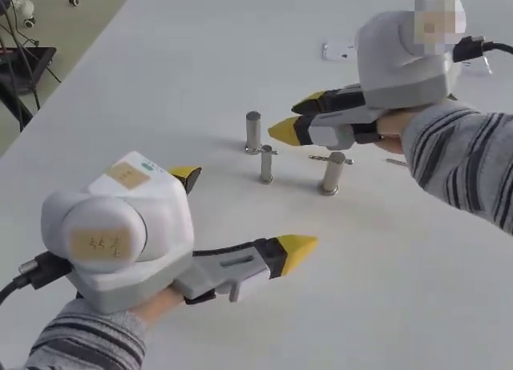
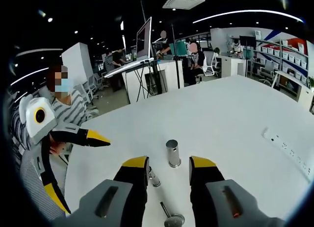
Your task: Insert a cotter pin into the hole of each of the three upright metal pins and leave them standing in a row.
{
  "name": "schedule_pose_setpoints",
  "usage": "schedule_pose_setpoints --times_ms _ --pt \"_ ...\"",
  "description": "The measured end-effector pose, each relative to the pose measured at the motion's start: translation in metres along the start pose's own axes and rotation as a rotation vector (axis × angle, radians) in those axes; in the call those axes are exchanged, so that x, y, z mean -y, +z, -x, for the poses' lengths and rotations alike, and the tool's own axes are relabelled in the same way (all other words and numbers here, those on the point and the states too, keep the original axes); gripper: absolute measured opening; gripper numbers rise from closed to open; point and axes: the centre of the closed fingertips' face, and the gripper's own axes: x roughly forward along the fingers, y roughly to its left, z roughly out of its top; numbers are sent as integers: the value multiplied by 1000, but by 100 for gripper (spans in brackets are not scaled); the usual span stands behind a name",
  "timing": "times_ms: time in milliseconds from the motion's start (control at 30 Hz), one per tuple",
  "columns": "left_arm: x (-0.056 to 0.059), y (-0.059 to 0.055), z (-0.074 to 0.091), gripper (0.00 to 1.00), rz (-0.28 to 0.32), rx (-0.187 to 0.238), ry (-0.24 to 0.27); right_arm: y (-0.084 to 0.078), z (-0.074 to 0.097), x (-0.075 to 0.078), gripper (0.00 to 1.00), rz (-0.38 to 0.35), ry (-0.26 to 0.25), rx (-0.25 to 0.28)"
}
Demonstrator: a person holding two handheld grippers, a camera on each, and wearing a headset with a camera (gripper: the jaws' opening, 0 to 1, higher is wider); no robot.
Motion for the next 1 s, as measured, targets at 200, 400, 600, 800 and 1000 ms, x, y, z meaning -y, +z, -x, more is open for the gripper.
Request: schedule_pose_setpoints --times_ms 200,400,600,800,1000 --pt "-2 -1 1 93 -3 -1 5 1 -18 2 27 -19 -13 -4" --pt "-2 -1 1 93 3 2 3 -4 -35 6 25 -19 -34 -38" --pt "-2 -5 1 91 10 -6 -4 -8 -47 6 22 -13 -38 -52" --pt "0 -10 2 90 18 -18 -11 -7 -53 7 16 -13 -40 -47" --pt "-2 -8 2 89 25 -12 -11 -7 -58 8 11 -43 -42 -51"
